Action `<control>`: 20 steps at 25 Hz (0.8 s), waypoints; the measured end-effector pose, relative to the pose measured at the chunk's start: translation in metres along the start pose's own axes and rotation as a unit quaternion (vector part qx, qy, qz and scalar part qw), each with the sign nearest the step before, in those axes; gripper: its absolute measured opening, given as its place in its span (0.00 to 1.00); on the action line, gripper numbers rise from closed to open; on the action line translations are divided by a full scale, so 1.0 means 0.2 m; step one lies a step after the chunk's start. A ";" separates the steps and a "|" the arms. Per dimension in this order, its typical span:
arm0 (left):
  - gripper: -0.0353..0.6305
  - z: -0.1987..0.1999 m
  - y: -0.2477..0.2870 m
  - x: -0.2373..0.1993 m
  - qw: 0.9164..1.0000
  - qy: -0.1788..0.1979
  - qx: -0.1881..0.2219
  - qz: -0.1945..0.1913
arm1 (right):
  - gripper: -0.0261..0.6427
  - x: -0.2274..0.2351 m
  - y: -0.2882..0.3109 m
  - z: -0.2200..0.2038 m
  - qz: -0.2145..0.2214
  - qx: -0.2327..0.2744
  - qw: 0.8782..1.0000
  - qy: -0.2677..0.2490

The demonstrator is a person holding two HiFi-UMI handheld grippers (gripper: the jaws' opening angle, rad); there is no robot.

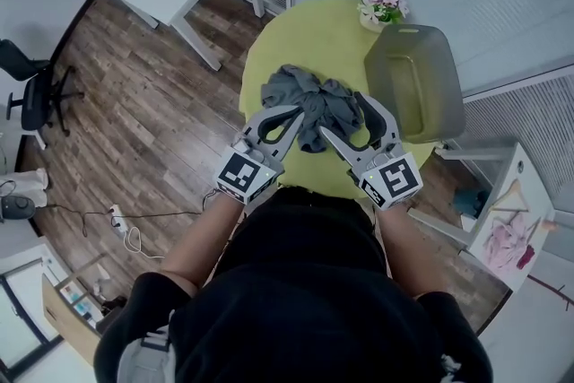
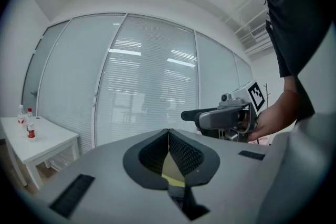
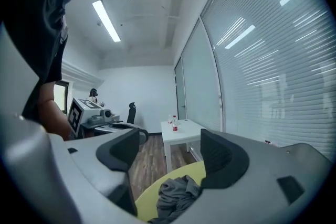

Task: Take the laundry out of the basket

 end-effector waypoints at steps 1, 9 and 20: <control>0.07 0.02 -0.01 0.01 1.000 -0.005 0.008 -0.002 | 0.61 -0.02 -0.01 0.01 0.000 0.009 1.000 -0.002; 0.07 0.15 -0.01 0.10 0.999 -0.001 0.036 -0.023 | 0.50 -0.06 -0.11 0.03 -0.004 0.041 0.999 -0.009; 0.07 0.19 0.03 0.15 0.999 0.007 0.048 -0.022 | 0.08 -0.08 -0.17 0.05 -0.015 0.049 0.998 -0.036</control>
Point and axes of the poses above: the fingertips, and each gripper's own axes: y forward along the fingers, x to its right, z out of its top, the point moved 8 cm from there along -y, backward along the fingers, and after that the axes turned 9 degrees about y, right-handed, at the moved point
